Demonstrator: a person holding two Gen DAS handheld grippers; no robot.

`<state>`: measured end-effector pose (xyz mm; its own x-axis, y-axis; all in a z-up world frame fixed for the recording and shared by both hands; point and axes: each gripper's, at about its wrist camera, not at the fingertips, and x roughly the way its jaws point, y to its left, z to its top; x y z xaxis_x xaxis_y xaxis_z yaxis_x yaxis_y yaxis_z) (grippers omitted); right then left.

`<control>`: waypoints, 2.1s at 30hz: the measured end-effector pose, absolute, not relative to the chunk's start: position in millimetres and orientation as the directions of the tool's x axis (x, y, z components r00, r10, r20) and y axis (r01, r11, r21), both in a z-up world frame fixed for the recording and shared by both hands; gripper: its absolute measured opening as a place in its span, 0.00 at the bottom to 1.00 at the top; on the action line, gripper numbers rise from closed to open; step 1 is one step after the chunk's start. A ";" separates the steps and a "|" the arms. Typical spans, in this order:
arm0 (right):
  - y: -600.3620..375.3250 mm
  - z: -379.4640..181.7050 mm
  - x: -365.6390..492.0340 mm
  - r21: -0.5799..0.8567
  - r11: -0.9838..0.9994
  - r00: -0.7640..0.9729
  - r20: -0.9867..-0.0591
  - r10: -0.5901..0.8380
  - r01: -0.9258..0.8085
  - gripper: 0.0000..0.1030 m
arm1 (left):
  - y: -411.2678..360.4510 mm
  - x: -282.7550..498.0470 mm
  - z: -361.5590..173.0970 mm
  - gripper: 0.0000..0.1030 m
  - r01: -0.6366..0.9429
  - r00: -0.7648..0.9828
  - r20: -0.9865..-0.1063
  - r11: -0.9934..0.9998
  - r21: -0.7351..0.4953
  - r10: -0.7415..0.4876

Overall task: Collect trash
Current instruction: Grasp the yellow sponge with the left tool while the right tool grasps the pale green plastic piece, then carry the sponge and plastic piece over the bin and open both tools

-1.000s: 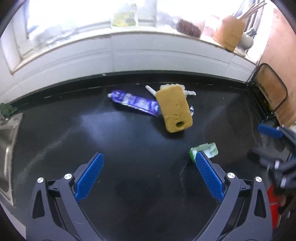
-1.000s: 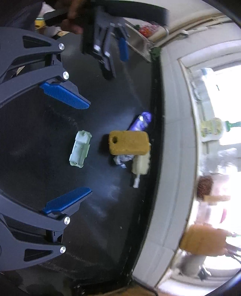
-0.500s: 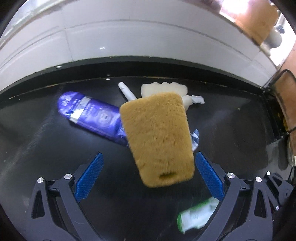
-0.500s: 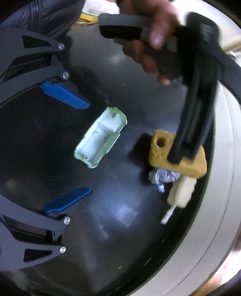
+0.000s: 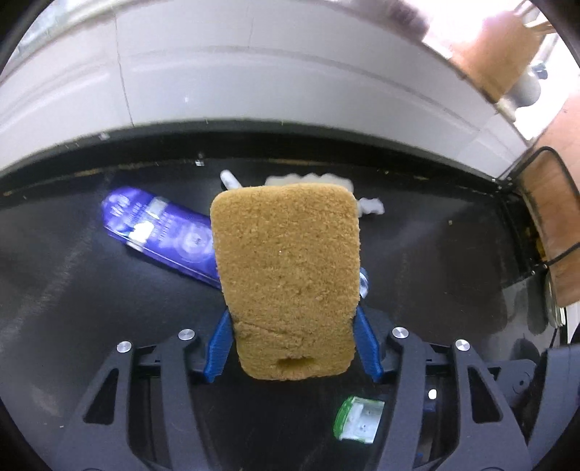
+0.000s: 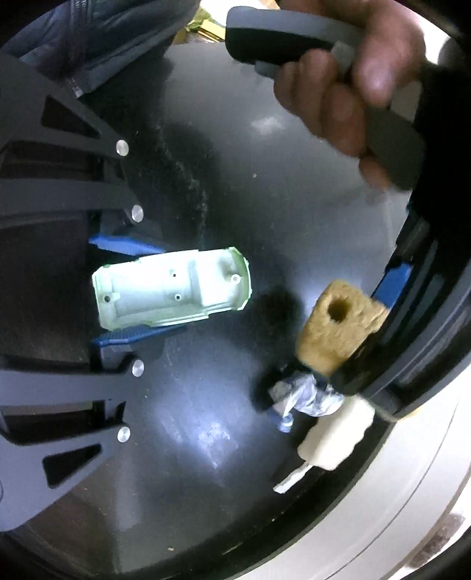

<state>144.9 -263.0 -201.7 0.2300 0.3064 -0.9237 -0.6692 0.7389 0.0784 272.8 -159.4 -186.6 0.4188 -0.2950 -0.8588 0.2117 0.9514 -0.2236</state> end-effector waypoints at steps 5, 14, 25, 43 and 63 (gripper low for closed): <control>-262.6 -177.4 134.3 0.091 0.791 0.271 -0.911 0.312 -0.605 0.33 | -142.7 242.1 -156.4 0.55 0.230 0.465 -0.839 0.954 -0.192 -0.281; -248.1 -131.7 104.6 0.084 0.843 0.354 -0.882 0.311 -0.531 0.33 | -91.9 164.6 -127.9 0.55 0.199 0.502 -0.835 0.969 -0.144 -0.227; -190.6 -102.0 58.9 0.100 0.849 0.378 -0.864 0.332 -0.519 0.33 | -14.3 49.7 -126.6 0.55 0.105 0.514 -0.845 0.988 -0.109 -0.148; -7.3 -79.6 22.0 0.171 0.673 0.251 -0.840 0.481 -0.719 0.33 | 135.1 -65.0 -109.0 0.55 -0.161 0.573 -0.818 0.986 -0.051 0.051; 262.1 -138.6 -99.5 0.318 0.334 -0.151 -0.885 0.441 -0.887 0.34 | 311.8 -242.5 -183.1 0.55 -0.539 0.424 -0.888 0.837 -0.091 0.176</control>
<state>-99.5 262.1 -138.6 -0.1512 0.4412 -0.8846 -0.8870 0.3343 0.3184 -242.5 311.8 -183.1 0.4241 0.1763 -0.8883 -0.5394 0.8370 -0.0914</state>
